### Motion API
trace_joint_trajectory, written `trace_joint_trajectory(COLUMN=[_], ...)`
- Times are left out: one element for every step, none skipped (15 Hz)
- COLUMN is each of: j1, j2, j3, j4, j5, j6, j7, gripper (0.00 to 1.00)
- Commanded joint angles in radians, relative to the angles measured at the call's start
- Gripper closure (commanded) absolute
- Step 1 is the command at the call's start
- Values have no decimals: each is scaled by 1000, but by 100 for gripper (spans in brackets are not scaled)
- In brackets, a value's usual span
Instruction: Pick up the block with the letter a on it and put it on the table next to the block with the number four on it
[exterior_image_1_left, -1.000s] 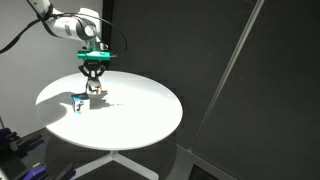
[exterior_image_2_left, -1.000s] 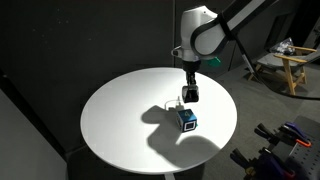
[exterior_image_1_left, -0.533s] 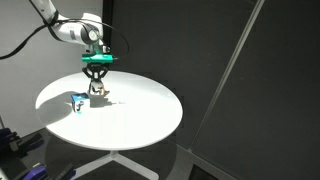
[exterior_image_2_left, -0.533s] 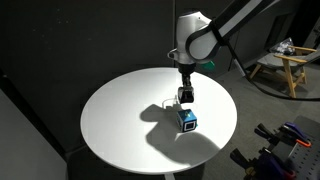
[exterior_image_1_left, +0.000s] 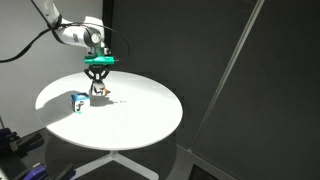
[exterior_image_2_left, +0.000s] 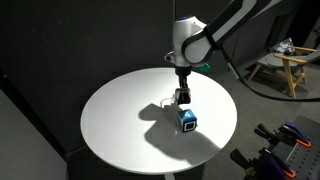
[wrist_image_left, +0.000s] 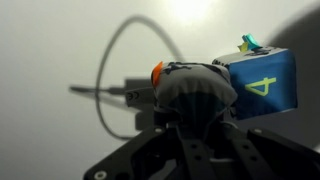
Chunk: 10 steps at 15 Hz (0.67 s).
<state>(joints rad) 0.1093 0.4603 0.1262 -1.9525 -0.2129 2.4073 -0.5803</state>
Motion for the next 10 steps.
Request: trace_joint_trajectory(j1=[-9, -9, -10, -10, -10, -10, -10, -9, -8, -7], j2=[36, 42, 49, 55, 61, 66, 70, 74, 77, 80], j3=[7, 6, 6, 6, 5, 5, 5, 5, 5, 5], j4=[36, 38, 40, 41, 41, 41, 41, 40, 40, 40], j5=[-37, -43, -47, -51, -55, -58, -60, -61, -62, -63], j6=[-1, -3, -4, -4, -6, -7, -7, -5, -4, -3], j7=[-12, -11, -11, -11, -10, -10, -9, -5, -3, -1], gripper=[95, 95, 95, 95, 95, 95, 95, 95, 95, 95])
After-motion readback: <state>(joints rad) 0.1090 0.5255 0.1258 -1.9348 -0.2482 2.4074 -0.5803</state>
